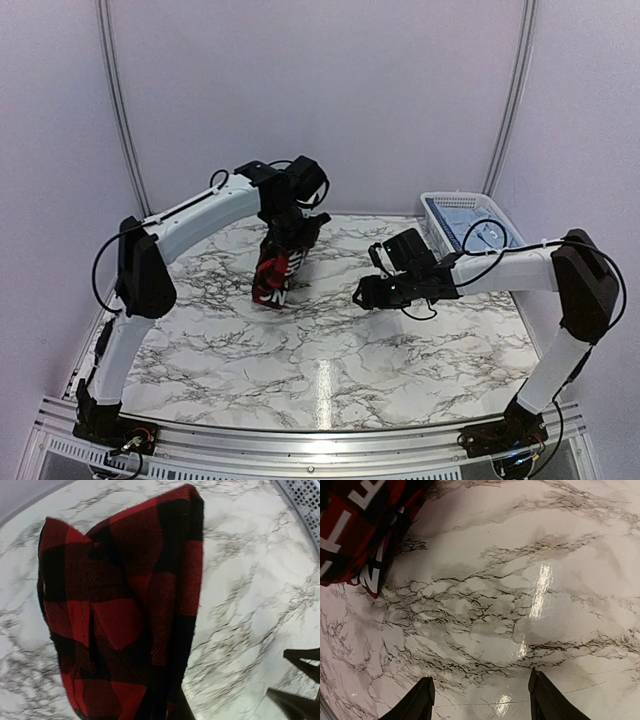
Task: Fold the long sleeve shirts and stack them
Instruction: Turn over the square-folded shirt at the center of the board.
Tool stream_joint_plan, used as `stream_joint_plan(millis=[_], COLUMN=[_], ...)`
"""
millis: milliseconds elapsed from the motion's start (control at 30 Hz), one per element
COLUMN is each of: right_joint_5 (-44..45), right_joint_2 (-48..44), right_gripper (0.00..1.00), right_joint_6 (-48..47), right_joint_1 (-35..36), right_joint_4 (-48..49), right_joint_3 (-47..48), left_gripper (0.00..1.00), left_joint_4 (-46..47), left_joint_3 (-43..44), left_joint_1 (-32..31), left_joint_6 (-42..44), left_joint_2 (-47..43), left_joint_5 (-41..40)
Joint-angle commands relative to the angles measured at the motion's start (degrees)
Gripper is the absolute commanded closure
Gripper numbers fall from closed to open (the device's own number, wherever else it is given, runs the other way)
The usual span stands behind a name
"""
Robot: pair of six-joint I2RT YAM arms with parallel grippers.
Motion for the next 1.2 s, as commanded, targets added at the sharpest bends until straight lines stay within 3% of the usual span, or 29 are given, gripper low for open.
stream_joint_plan(millis=[0, 33, 167, 300, 467, 567, 733, 900, 1167], right_joint_5=[1.58, 1.66, 2.01, 2.18, 0.79, 0.22, 0.85, 2.29, 7.09], right_joint_2=[-4.65, -5.36, -7.94, -7.91, -4.30, -1.61, 3.74, 8.34, 12.94], right_gripper=[0.39, 0.39, 0.38, 0.37, 0.36, 0.36, 0.36, 0.38, 0.38], right_joint_6=[-0.47, -0.25, 0.18, 0.50, 0.70, 0.99, 1.61, 2.53, 3.52], right_joint_1=[-2.30, -2.90, -4.23, -4.25, -4.21, -3.95, -2.97, -2.20, -1.53], right_joint_4=[-1.28, -1.36, -1.69, -1.68, -0.59, 0.21, 0.18, 0.02, -1.23], right_joint_3=[-3.04, -3.84, -6.39, -6.06, -2.90, -0.40, 4.68, 9.10, 12.22], left_gripper=[0.81, 0.65, 0.33, 0.17, 0.16, 0.19, 0.24, 0.26, 0.17], left_joint_4=[6.51, 9.58, 17.16, 20.65, 22.23, 22.29, 23.00, 25.93, 28.31], left_joint_3=[8.24, 7.60, 7.33, 4.52, -2.15, -11.12, -25.17, -31.20, -32.91], left_joint_1=[-3.75, -4.47, -6.90, -6.88, -5.78, -2.30, 4.46, 8.15, 9.70], left_joint_6=[-13.33, -15.40, -15.50, -14.03, -12.33, -12.05, -9.11, -4.29, 0.07], left_joint_2=[9.01, 9.96, 9.64, 4.48, -4.18, -9.74, -15.07, -15.65, -10.91], left_joint_5=[12.09, 13.64, 14.26, 13.09, 8.25, 4.39, 5.67, 12.82, 21.88])
